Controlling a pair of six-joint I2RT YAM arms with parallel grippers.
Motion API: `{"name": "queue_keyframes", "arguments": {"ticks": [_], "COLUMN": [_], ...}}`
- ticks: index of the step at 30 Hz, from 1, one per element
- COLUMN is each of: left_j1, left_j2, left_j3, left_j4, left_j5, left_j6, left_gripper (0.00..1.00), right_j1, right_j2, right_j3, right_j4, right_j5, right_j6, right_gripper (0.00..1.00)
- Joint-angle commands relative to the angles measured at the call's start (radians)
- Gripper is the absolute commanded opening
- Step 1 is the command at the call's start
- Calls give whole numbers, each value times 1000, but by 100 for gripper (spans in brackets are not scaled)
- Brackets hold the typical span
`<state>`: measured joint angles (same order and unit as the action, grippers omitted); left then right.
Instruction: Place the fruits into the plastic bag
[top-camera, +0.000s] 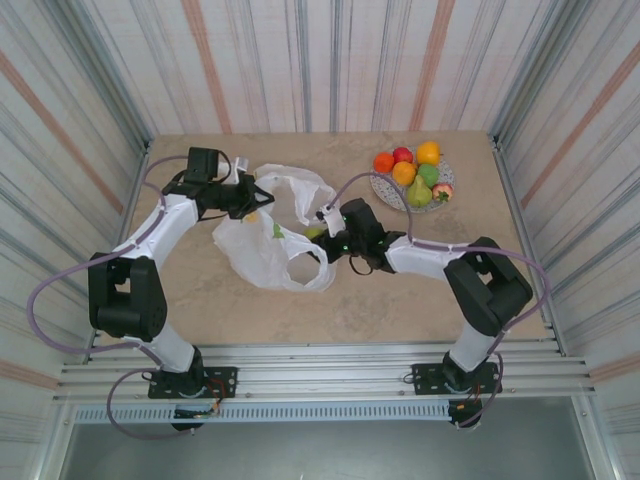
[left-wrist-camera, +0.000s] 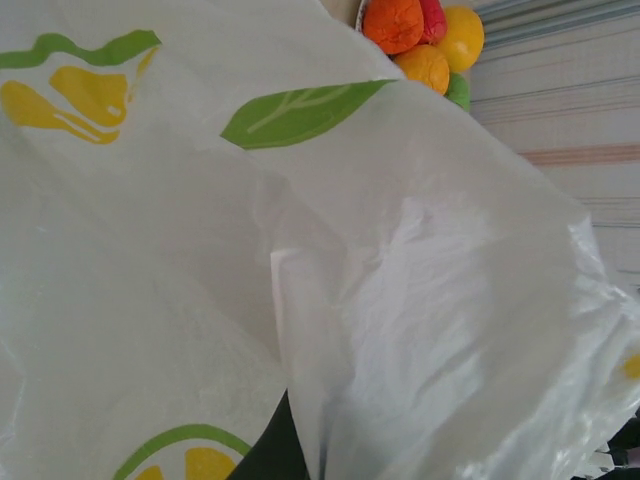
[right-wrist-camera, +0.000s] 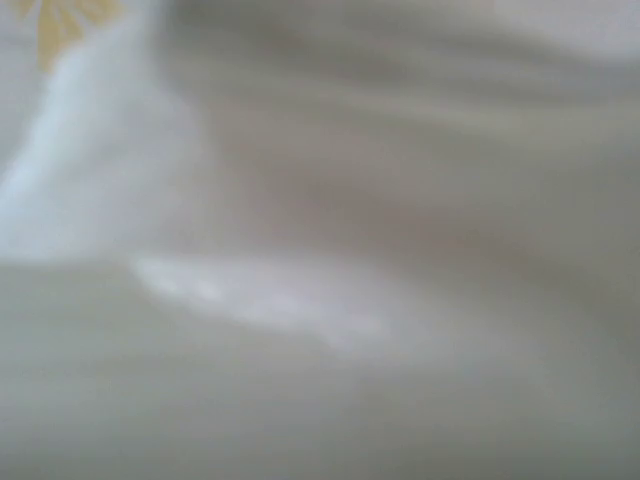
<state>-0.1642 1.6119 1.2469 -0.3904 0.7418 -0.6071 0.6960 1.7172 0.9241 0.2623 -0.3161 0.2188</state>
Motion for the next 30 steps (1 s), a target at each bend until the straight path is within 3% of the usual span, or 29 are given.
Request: {"name": "queue_keyframes", "arguments": {"ticks": [1,4,7,15,23,30], "left_j1": [-14,-32,-47,-54,-69,-70], "left_j2": [-36,-40,-36,-38,-8,7], "left_j3": [-4,-3,0,-45,-45,-44], "left_j4": [10,9,7,90,93,90], "left_j5": [54,57,65,81,91,91], "left_j6": [-20,-22,-26,-113,-117,-108], "left_gripper": [0,0,0,0,0,0], "right_j1": [6,-9,-20,10,38,43], "right_j2": [42,40,40,119,233,286], "right_j3": [22,2,5,23,208,302], "right_j4": [122,197,191,106,-67,-4], "right_j5": [123,260,306,283,303,139], "right_j6": [81,170,240,372,571,605], "right_gripper": [48,48,47,49,54,67]}}
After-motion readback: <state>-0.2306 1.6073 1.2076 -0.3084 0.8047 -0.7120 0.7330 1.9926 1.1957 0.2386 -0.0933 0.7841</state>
